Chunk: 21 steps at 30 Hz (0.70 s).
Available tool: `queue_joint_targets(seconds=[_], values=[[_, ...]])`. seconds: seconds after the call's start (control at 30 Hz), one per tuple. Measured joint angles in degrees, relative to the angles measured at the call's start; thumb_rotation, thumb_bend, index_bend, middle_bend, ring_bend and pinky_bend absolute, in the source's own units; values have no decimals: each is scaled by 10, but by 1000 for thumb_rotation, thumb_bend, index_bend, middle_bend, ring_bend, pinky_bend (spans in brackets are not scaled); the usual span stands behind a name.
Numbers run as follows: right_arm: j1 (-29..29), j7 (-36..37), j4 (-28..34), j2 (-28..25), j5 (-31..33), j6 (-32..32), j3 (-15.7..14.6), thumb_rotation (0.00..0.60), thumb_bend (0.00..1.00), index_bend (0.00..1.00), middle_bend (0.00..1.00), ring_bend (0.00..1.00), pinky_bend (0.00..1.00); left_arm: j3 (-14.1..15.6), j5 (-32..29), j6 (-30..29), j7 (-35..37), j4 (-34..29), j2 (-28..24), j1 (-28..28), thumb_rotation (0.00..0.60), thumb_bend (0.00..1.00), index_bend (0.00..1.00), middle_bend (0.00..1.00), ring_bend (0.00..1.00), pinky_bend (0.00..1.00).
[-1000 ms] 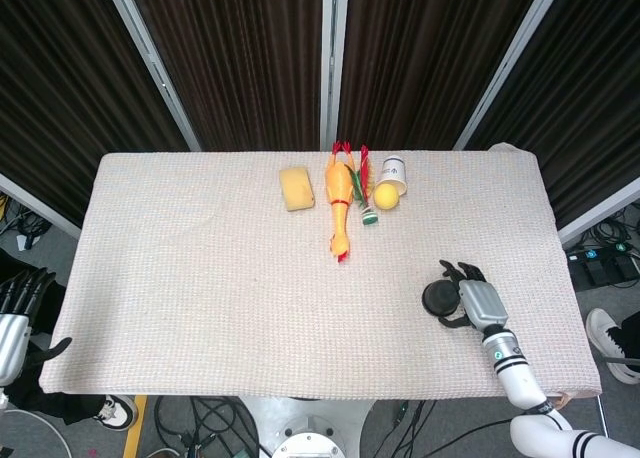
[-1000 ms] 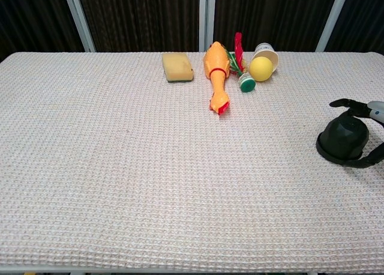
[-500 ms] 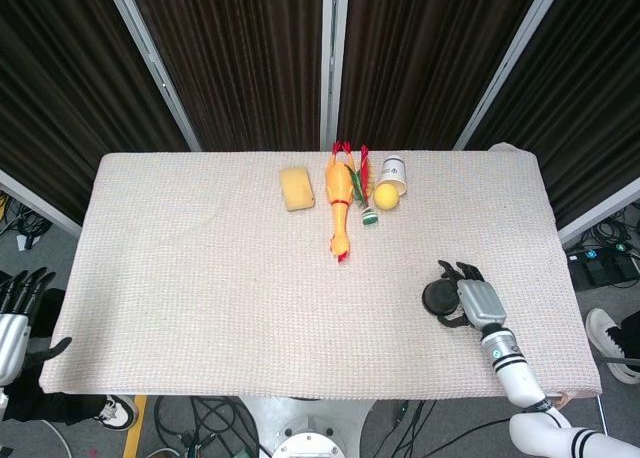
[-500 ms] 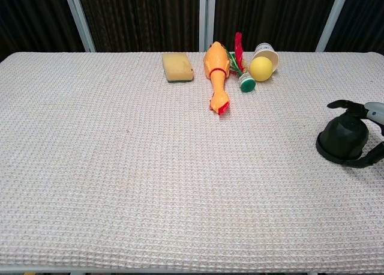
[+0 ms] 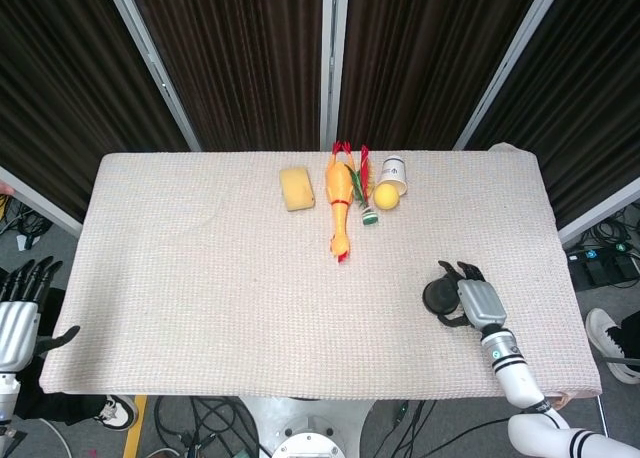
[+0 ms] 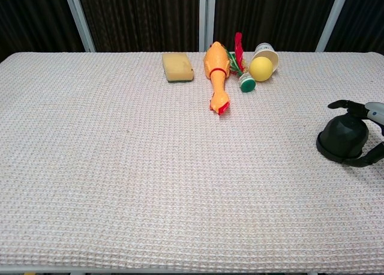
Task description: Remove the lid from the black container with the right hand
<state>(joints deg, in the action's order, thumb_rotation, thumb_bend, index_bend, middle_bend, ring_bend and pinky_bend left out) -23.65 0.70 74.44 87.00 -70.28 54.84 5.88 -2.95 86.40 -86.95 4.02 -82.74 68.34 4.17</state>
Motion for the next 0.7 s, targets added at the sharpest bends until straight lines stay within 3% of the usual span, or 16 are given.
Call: queue_joint_targets(seconds=[0.33,0.7], values=[[6,17,7,-9,-22,37,7,600,117,285,387,20,0,2,0,-1,1,0,0,-2,600,114,89,41,0,101],[6,27,75,-63,-55,98,38,600,116,322,414,59,0,2,0,0,-2,-2,0,-1,600,114,89,41,0,101]])
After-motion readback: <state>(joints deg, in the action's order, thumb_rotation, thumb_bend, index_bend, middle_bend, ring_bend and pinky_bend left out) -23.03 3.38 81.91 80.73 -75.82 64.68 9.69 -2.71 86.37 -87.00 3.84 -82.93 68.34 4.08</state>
